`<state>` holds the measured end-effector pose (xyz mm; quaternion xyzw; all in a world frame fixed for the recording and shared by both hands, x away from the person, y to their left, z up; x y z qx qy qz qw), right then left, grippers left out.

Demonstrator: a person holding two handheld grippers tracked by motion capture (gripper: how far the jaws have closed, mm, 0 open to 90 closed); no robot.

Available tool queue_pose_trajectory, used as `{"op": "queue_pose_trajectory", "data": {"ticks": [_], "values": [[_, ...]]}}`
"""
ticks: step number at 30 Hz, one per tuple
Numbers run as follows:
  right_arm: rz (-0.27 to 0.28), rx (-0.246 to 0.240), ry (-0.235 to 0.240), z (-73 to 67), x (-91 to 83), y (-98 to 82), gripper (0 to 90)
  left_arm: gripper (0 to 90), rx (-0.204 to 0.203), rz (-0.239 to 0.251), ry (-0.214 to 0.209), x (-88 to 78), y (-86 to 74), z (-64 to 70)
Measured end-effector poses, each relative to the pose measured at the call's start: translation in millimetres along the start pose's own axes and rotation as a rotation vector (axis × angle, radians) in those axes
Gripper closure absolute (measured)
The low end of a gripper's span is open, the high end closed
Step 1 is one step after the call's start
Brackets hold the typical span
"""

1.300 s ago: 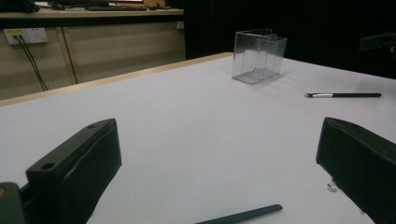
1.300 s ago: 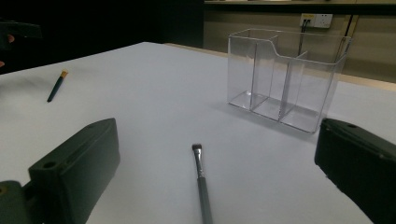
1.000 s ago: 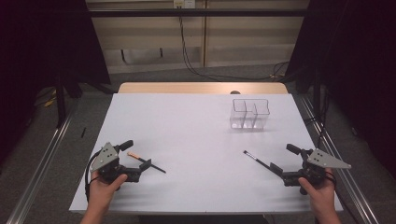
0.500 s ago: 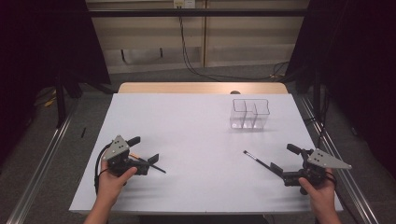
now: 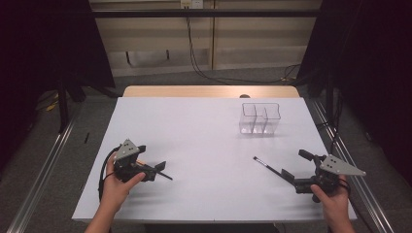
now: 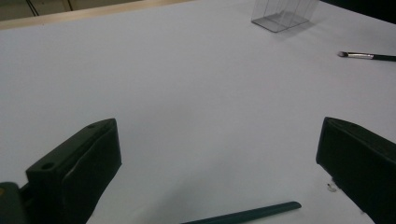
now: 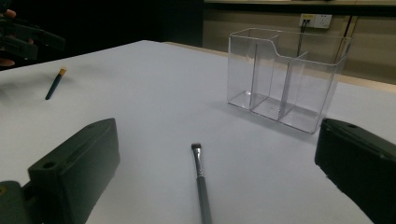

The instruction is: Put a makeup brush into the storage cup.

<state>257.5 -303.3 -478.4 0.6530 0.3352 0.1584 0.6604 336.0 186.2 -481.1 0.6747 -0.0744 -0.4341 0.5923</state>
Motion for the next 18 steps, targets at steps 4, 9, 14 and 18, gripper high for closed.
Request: {"op": "queue_pose_trajectory", "data": {"ticks": [4, 9, 14, 18], "values": [[-0.001, -0.001, 0.001, -0.2, -0.1, -0.1, 0.0, 0.0, -0.007, -0.048, 0.017, 3.2, 0.2, -1.2], [-0.003, 0.002, 0.002, 0.2, 0.4, -0.6, 0.0, 0.0, -0.021, -0.115, 0.026, 6.8, 2.2, -1.0], [-0.005, 0.001, 0.008, -0.8, 1.0, -0.5, 0.0, 0.0, -0.032, -0.203, 0.022, 10.1, 5.9, 1.7], [-0.006, 0.0, 0.009, -0.6, 1.2, -0.8, 0.0, 0.0, -0.028, -0.253, 0.017, 11.1, 9.0, 3.8]]}}
Point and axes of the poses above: each handheld gripper's, and its own axes: x roughly forward along the jaws, y roughly out of its top, z roughly to its right, the point moved 5 cm from there along x, roughly forward along the jaws, and after that the axes turned 4 degrees about y, right-handed, at the moved point
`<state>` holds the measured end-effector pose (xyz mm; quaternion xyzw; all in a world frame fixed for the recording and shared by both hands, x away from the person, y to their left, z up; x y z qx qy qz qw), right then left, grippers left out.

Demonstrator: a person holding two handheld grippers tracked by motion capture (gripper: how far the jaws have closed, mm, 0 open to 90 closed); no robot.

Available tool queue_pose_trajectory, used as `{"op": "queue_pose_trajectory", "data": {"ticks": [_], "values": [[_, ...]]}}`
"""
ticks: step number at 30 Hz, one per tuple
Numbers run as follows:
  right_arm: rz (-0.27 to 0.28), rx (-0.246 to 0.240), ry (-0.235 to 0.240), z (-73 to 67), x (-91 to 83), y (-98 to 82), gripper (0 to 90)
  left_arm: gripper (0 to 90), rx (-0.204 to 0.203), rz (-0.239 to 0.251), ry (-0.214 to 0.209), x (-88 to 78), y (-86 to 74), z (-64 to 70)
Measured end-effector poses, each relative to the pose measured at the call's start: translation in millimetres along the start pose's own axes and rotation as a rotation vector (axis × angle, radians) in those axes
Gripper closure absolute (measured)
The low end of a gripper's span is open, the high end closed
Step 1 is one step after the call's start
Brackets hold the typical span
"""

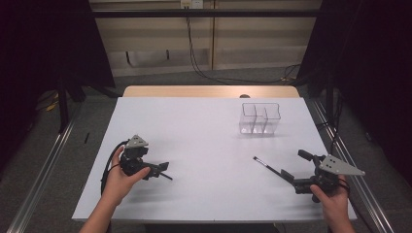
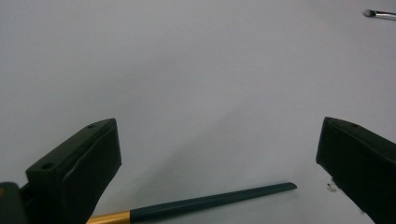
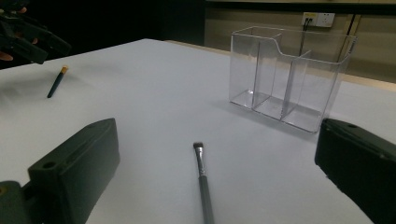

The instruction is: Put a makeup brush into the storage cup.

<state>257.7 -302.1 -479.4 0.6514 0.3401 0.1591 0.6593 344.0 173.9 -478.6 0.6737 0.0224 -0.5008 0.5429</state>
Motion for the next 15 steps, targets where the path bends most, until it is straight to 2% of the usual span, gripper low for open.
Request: {"op": "queue_pose_trajectory", "data": {"ticks": [4, 6, 9, 11, 15], "values": [[-0.001, 0.001, 0.001, 0.1, 0.4, -0.1, 0.0, 0.0, 0.022, -0.074, 0.015, -0.7, 1.7, 0.2], [0.0, 0.001, 0.001, 0.0, 0.4, -0.1, 0.0, 0.0, 0.013, -0.102, 0.017, -1.2, 2.5, -1.2], [-0.002, 0.0, 0.001, 0.0, 0.6, -0.2, 0.0, 0.0, -0.021, -0.141, 0.031, -1.6, 2.9, -3.7], [-0.004, -0.001, 0.003, 0.0, 0.7, -0.5, 0.0, 0.0, -0.042, -0.184, 0.033, -1.7, 1.9, -5.2], [-0.003, 0.001, 0.004, 0.1, 0.8, -0.4, 0.0, 0.0, -0.036, -0.25, 0.065, -2.0, 0.2, -6.7]]}}
Point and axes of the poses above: each handheld gripper's, and its own axes: x roughly forward along the jaws, y roughly out of its top, z roughly to its right, the point moved 5 cm from there along x, roughly forward along the jaws, and after that the axes turned 4 degrees about y, right-handed, at the moved point
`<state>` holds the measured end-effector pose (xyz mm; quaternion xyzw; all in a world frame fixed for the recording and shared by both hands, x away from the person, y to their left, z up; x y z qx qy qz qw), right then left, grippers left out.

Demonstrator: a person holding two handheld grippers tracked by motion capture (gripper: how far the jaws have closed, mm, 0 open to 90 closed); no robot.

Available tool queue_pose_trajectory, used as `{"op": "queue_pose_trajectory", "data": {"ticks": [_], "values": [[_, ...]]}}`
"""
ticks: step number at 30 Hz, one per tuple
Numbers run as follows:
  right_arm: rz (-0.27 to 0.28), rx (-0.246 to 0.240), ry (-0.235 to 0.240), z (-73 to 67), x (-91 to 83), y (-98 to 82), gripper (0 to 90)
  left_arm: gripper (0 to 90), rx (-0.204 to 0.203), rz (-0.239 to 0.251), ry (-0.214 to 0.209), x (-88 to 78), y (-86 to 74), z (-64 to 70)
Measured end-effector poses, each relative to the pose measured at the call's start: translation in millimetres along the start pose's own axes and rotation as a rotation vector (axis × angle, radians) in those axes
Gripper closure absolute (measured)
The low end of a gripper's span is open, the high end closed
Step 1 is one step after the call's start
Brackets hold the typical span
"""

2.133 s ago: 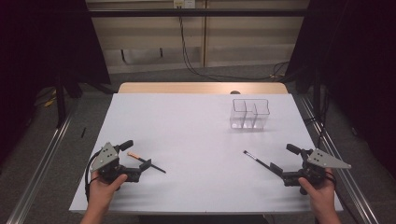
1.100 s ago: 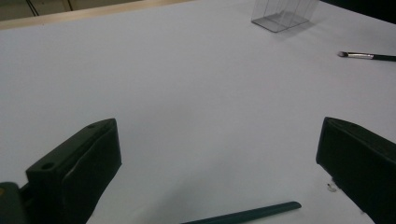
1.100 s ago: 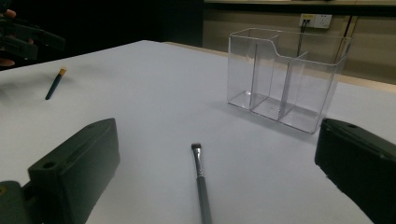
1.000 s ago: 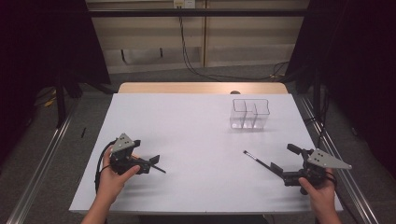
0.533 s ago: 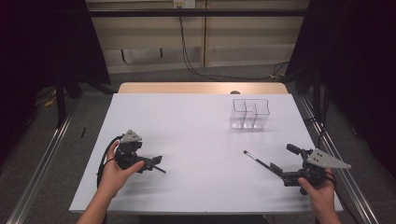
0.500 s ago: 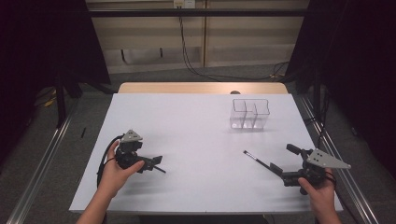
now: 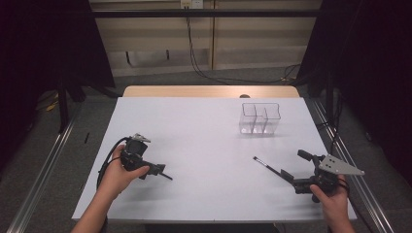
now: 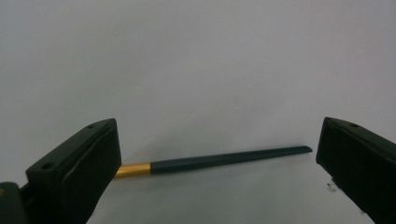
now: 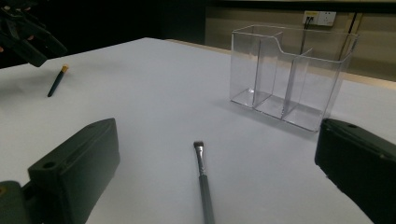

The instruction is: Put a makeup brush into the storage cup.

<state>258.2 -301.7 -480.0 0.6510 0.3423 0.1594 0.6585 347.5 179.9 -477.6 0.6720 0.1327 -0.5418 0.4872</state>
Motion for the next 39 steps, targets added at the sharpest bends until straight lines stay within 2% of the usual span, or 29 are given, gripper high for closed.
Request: {"op": "queue_pose_trajectory", "data": {"ticks": [4, 6, 8, 11, 12, 15, 17, 19, 20, 23, 26, 30, 34, 36, 37, 39], "values": [[-0.001, -0.001, 0.001, -0.3, 0.4, -0.1, 0.0, 0.0, -0.031, -0.064, -0.013, 2.3, -2.2, 1.8], [-0.002, -0.002, 0.002, -0.5, 0.6, -0.1, 0.0, 0.0, -0.03, -0.093, 0.001, 4.9, -4.2, 1.7], [-0.002, -0.002, 0.002, -0.6, 0.6, -0.1, 0.0, 0.0, -0.06, -0.116, 0.006, 8.1, -5.8, 2.1], [-0.003, 0.001, 0.001, -0.6, 0.9, -0.2, 0.0, 0.0, -0.072, -0.144, 0.015, 12.3, -6.4, 0.6], [-0.002, 0.002, 0.002, -0.6, 1.0, -0.3, 0.0, 0.0, -0.092, -0.148, 0.022, 13.7, -6.3, 1.8], [-0.002, 0.001, 0.001, -0.5, 1.0, -0.1, 0.0, 0.0, -0.102, -0.18, 0.048, 17.2, -5.8, 0.8], [-0.001, 0.002, 0.001, -0.4, 0.9, 0.0, 0.0, 0.0, -0.136, -0.199, 0.055, 19.1, -5.6, 1.0], [0.001, -0.001, 0.001, -0.2, 0.5, 0.3, 0.0, 0.0, -0.15, -0.223, 0.092, 21.3, -5.5, -1.0], [0.005, 0.001, 0.0, 0.0, 0.1, 0.8, 0.0, 0.0, -0.149, -0.224, 0.098, 21.9, -5.0, -1.8], [0.006, 0.0, -0.002, 0.4, -0.6, 1.0, 0.0, 0.0, -0.189, -0.229, 0.111, 25.7, -4.1, -0.9], [0.008, -0.001, -0.002, 0.5, -1.0, 1.3, 0.0, 0.0, -0.197, -0.226, 0.138, 27.9, -1.9, -0.8], [0.01, -0.003, -0.001, 0.3, -1.1, 1.8, 0.0, 0.0, -0.181, -0.224, 0.175, 31.6, 1.5, 1.4], [0.013, -0.005, -0.007, 0.5, -2.1, 2.4, 0.0, 2.1, -0.175, -0.223, 0.179, 34.9, 3.3, 3.5], [0.016, -0.005, -0.008, 1.0, -2.5, 2.6, 0.0, 1.4, -0.171, -0.226, 0.206, 37.5, 2.4, 4.3], [0.016, -0.005, -0.009, 1.4, -2.5, 2.4, 0.0, 1.2, -0.15, -0.239, 0.216, 38.1, 2.0, 4.1], [0.014, -0.004, -0.009, 1.6, -2.7, 2.2, 0.0, 0.6, -0.16, -0.236, 0.219, 38.7, 1.8, 4.8]]}}
Point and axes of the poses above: each handheld gripper's, and its own axes: x roughly forward along the jaws, y roughly out of its top, z roughly to its right, the point moved 5 cm from there along x, roughly forward along the jaws, and after that the axes turned 4 degrees about y, right-handed, at the moved point
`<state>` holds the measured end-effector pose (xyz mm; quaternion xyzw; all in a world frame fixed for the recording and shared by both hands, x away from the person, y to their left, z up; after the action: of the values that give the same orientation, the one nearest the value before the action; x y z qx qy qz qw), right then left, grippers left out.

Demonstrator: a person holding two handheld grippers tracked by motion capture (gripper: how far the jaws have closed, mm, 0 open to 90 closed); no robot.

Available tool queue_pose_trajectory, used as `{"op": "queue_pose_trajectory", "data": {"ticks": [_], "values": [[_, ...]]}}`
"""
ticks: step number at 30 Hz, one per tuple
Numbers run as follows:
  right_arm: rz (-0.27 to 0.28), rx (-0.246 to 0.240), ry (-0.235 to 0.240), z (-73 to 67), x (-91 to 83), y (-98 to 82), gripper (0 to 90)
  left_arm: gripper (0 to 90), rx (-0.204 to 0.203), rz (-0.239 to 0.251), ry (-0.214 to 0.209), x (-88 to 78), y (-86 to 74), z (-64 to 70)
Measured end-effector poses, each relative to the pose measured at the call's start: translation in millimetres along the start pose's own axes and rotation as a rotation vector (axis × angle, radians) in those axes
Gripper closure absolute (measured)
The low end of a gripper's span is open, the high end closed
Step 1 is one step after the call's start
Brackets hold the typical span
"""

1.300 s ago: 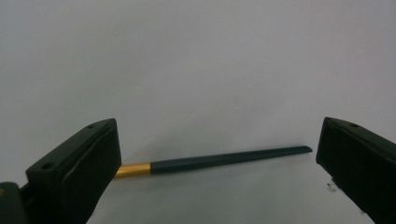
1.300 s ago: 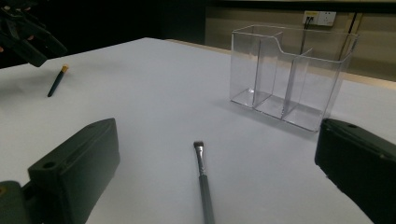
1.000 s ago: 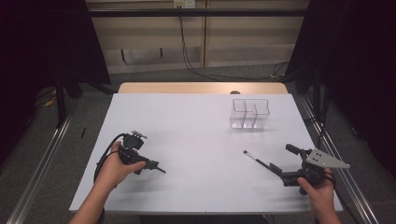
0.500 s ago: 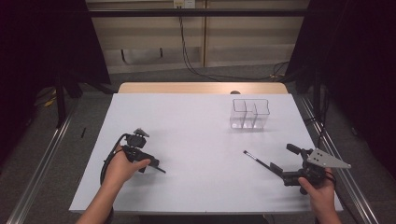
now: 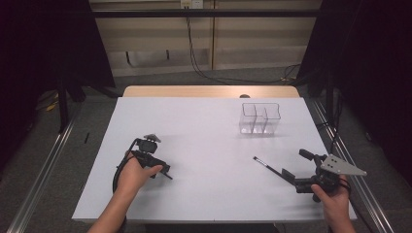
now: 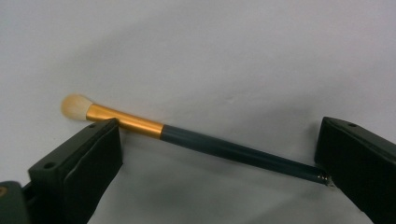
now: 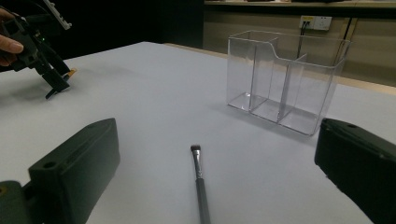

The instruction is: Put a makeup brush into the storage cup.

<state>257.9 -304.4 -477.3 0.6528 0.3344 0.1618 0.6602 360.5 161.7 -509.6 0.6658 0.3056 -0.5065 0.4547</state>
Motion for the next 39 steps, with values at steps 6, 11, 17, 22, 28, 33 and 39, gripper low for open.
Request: {"op": "queue_pose_trajectory", "data": {"ticks": [6, 11, 17, 22, 28, 33, 39], "values": [[0.0, -0.002, 0.001, -0.8, -0.1, 0.4, 0.0, 2.9, -0.008, 0.002, -0.012, -0.9, -2.0, 0.7], [-0.002, -0.002, 0.003, -0.8, 0.1, 0.1, 0.0, 4.0, 0.0, 0.001, -0.017, -1.5, -2.2, 0.3], [-0.003, -0.002, 0.003, -0.5, 0.3, 0.0, 0.0, 14.7, 0.04, 0.0, -0.03, -6.9, -2.7, 2.4], [-0.006, -0.002, 0.004, -0.7, 0.5, -0.3, 0.0, 30.4, 0.076, 0.009, -0.045, -11.5, -3.7, 5.3], [-0.007, -0.001, 0.004, -0.4, 0.7, -0.4, 0.0, 55.0, 0.126, 0.002, -0.062, -16.1, -3.3, 4.5], [-0.008, 0.0, 0.004, -0.3, 0.7, -0.5, 0.0, 75.9, 0.12, -0.002, -0.093, -17.0, -3.9, 3.9], [-0.007, 0.0, 0.004, -0.3, 0.8, -0.6, 0.0, 83.3, 0.149, -0.028, -0.111, -17.7, -2.7, 3.5]]}}
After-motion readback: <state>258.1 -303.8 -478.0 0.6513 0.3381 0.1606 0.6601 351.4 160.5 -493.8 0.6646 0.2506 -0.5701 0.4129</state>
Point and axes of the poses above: each handheld gripper's, and its own axes: x roughly forward along the jaws, y roughly out of its top, z roughly to its right, the point moved 5 cm from there along x, roughly forward along the jaws, and after that the axes turned 4 degrees about y, right-handed, at the moved point
